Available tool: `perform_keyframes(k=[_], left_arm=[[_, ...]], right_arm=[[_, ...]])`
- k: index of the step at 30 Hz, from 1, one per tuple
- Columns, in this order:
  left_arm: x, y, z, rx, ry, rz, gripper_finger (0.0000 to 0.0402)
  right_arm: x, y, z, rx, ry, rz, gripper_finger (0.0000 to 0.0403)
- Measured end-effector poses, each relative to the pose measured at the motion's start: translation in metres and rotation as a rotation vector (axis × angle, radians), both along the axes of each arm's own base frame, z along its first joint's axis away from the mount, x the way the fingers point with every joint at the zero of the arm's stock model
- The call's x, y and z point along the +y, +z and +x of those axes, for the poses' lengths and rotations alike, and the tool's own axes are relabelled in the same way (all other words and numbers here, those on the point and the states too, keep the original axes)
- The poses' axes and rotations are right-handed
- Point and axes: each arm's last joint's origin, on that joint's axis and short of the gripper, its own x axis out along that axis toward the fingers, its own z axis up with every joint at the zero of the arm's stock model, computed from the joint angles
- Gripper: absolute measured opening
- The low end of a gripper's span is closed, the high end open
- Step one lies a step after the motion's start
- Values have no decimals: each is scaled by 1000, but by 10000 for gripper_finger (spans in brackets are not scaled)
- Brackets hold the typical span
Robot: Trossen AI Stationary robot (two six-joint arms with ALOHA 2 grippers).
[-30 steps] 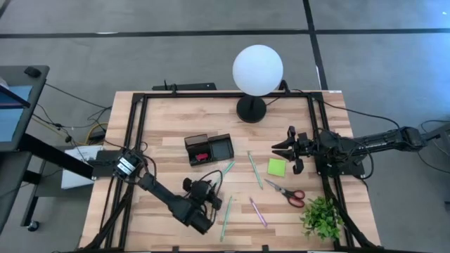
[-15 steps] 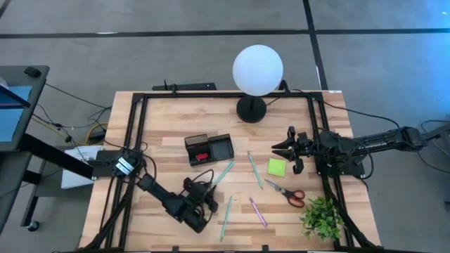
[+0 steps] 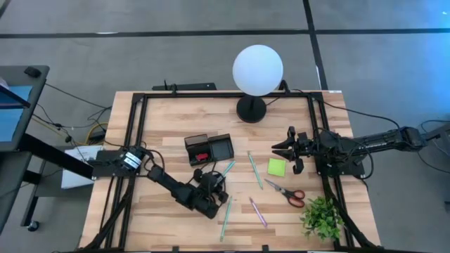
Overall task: Pick and place office supplies into organizer
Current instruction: Put the blue pen into the black desk organizer
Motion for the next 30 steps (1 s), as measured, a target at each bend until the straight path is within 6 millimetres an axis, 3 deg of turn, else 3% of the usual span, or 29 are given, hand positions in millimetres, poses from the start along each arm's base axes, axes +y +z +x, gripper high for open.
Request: perform_keyframes(k=[7,13,21,30], left_arm=[[-1,-16,1,5,-3,73,114],[-4,-13,5,13,-13,93,114],[14,-12,17,70,-33,26,114],[16,-12,17,72,-32,21,114]], right_arm=[[0,0,0,0,0,0,77],[0,0,0,1,0,0,77],[0,0,0,1,0,0,77],[0,0,0,1,0,0,77]])
